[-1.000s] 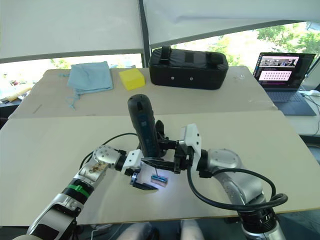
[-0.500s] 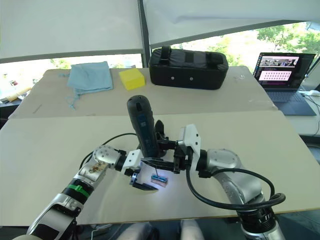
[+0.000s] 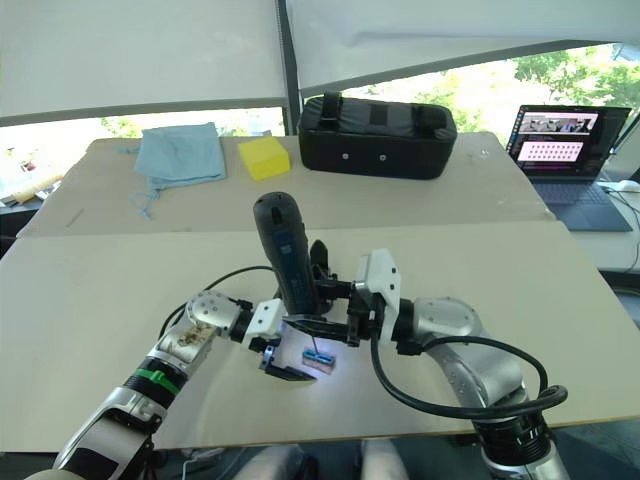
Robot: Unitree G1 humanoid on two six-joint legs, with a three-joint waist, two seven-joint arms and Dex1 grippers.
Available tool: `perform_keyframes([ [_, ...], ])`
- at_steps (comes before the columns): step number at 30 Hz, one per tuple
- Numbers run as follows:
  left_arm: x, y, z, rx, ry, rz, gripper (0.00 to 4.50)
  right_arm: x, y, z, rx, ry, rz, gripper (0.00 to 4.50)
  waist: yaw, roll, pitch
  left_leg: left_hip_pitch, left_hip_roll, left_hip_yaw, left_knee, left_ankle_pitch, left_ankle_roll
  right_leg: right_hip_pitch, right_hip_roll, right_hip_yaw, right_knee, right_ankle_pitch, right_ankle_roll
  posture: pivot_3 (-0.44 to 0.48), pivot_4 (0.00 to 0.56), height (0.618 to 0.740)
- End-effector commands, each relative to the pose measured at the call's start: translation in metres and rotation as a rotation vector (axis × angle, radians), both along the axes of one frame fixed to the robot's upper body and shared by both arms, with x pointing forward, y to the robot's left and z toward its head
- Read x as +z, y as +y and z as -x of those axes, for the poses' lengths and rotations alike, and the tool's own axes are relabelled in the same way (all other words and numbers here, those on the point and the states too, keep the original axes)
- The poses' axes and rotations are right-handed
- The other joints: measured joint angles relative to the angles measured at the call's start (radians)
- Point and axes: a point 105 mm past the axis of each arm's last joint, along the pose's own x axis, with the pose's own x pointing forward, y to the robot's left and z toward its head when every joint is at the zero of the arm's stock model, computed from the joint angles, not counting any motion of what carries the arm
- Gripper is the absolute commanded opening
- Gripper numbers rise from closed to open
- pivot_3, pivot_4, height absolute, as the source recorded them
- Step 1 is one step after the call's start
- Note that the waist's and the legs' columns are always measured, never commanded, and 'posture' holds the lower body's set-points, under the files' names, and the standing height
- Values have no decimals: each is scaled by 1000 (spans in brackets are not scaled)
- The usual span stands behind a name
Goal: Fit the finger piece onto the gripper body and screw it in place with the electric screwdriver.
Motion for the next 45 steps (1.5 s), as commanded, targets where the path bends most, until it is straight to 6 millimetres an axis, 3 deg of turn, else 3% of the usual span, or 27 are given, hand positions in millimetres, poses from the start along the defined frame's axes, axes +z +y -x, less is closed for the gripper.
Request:
perform_keyframes([
  [1,5,-2,0,-12,-29,13,4500,14,3,6,26,-71,-38,1918,0,0,0,0,0,0,0,0,0,0,0,0,0,0,0,0,150,740],
  [24,5,-3,-2,-8,-35,15,4500,23,3,10,55,-73,-53,1918,0,0,0,0,0,0,0,0,0,0,0,0,0,0,0,0,150,740],
  [45,6,-3,-3,-10,-35,15,4500,14,3,9,45,-61,-31,1918,0,0,0,0,0,0,0,0,0,0,0,0,0,0,0,0,150,740],
])
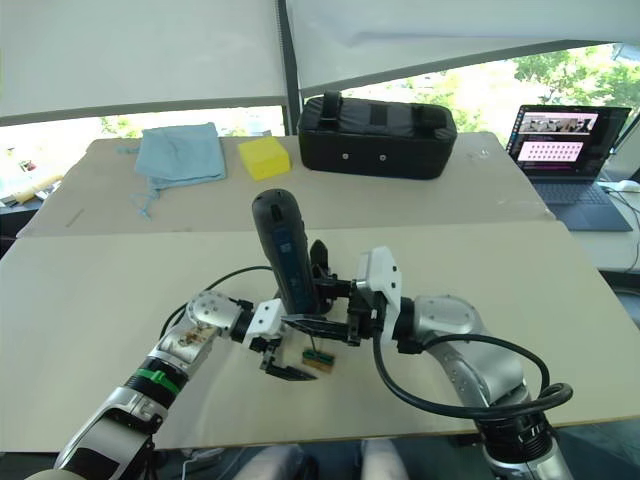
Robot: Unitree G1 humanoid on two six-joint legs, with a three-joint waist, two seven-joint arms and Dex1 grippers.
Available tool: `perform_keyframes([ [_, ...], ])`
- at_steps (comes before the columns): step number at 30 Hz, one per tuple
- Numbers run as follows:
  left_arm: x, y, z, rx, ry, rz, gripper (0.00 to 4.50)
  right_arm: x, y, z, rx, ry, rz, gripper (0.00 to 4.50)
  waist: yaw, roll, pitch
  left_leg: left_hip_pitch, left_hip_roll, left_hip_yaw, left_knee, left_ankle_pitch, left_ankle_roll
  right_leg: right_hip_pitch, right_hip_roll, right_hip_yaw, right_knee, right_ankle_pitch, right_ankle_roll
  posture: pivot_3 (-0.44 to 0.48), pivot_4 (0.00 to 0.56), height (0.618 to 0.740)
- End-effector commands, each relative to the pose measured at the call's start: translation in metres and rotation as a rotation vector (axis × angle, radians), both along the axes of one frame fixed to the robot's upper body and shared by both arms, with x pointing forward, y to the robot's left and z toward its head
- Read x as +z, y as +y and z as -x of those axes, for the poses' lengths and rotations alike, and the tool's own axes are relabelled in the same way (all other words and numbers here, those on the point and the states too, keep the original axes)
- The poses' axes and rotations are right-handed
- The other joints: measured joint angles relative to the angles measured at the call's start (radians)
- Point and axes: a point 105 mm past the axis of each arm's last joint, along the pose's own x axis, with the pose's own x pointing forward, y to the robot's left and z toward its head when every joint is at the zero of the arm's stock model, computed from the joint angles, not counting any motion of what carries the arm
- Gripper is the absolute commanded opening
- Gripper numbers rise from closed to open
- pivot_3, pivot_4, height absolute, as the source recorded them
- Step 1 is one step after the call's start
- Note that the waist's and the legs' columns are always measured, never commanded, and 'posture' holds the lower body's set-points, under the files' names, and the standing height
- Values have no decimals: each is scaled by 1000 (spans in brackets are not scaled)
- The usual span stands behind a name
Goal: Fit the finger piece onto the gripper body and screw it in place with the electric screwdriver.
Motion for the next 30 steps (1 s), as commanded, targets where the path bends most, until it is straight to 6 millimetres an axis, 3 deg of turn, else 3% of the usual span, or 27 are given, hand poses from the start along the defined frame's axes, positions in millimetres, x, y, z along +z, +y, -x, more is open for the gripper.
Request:
perform_keyframes([
  [1,7,-2,-2,-15,-33,10,4500,11,2,7,26,-57,-26,1918,0,0,0,0,0,0,0,0,0,0,0,0,0,0,0,0,150,740],
  [30,7,-3,0,-20,-39,12,4500,15,1,3,12,-83,-20,1918,0,0,0,0,0,0,0,0,0,0,0,0,0,0,0,0,150,740],
])
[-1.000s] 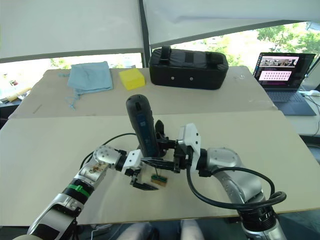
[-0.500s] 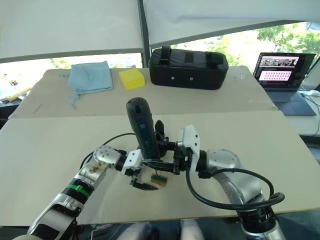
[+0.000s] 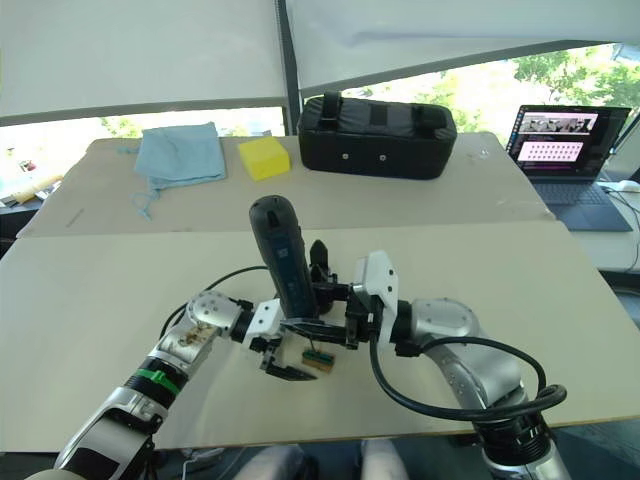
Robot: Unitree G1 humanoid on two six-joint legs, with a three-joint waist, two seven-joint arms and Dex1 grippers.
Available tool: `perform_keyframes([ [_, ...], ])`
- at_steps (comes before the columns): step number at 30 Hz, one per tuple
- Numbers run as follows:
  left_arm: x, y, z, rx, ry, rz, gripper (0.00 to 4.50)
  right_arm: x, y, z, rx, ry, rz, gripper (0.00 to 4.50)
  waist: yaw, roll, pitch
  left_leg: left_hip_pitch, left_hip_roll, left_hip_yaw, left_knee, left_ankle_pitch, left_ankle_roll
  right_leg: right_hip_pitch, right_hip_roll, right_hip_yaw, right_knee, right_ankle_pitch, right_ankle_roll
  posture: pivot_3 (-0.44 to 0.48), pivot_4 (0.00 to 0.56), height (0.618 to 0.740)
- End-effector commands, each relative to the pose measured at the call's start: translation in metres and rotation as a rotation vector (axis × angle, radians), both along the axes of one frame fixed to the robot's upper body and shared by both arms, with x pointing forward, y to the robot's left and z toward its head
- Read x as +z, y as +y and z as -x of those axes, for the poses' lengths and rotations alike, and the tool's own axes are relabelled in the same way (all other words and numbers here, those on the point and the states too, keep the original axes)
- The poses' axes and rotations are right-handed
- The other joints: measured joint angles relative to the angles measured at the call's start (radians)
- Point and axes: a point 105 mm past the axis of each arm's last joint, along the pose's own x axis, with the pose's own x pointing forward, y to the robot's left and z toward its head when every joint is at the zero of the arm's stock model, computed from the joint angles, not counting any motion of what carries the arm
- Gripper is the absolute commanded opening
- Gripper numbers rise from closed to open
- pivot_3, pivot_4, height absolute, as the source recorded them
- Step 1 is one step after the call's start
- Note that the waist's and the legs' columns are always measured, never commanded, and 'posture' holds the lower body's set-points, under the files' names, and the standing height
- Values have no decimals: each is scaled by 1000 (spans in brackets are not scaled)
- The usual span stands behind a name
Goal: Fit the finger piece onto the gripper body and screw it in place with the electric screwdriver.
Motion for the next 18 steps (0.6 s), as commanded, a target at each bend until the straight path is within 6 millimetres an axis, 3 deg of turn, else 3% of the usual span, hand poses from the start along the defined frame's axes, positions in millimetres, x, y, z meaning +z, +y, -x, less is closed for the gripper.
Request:
perform_keyframes([
  [1,7,-4,-1,-20,-39,13,4500,18,-1,3,14,-86,-31,1918,0,0,0,0,0,0,0,0,0,0,0,0,0,0,0,0,150,740],
  [18,6,-5,-1,-19,-40,16,4500,22,-4,2,11,-86,-28,1918,0,0,0,0,0,0,0,0,0,0,0,0,0,0,0,0,150,740],
])
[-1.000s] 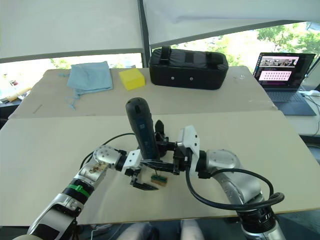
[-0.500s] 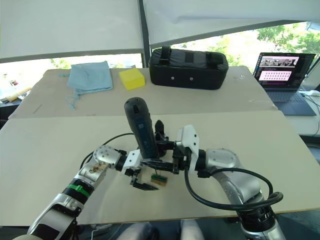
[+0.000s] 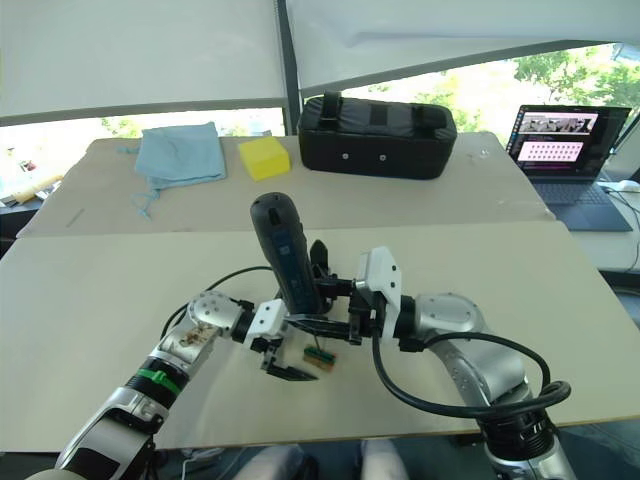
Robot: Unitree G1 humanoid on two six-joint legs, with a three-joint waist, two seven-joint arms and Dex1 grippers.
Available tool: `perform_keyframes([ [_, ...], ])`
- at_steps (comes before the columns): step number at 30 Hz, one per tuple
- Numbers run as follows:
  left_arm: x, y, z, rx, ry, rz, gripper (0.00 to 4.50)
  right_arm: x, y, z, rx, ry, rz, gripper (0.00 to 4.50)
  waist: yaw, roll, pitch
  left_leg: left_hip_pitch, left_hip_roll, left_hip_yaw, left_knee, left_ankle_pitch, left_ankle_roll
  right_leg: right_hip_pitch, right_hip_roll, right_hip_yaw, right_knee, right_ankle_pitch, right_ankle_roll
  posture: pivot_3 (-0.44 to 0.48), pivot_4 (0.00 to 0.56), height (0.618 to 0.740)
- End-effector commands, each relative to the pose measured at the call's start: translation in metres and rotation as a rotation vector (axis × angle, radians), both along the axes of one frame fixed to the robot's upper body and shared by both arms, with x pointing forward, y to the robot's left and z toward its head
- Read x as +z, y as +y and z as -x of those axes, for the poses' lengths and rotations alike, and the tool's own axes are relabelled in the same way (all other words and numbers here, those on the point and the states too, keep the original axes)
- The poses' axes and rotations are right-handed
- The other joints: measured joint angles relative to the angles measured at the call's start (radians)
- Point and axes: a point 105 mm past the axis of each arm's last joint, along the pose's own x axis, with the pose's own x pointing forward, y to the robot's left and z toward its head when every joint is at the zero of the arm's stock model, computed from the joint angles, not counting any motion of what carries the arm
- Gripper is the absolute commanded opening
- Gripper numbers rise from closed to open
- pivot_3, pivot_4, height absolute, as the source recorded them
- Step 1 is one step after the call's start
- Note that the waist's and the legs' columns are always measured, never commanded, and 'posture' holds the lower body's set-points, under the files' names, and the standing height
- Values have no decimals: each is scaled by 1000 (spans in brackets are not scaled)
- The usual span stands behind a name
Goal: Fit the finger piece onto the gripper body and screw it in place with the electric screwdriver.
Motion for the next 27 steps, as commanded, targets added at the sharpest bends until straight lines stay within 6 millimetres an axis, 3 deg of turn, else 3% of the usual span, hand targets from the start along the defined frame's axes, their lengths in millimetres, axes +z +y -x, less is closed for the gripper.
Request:
perform_keyframes([
  [1,6,-4,-2,-16,-40,13,4500,19,0,4,18,-66,-44,1918,0,0,0,0,0,0,0,0,0,0,0,0,0,0,0,0,150,740],
  [27,9,-4,-4,-10,-44,16,4500,13,6,9,36,-36,-46,1918,0,0,0,0,0,0,0,0,0,0,0,0,0,0,0,0,150,740],
])
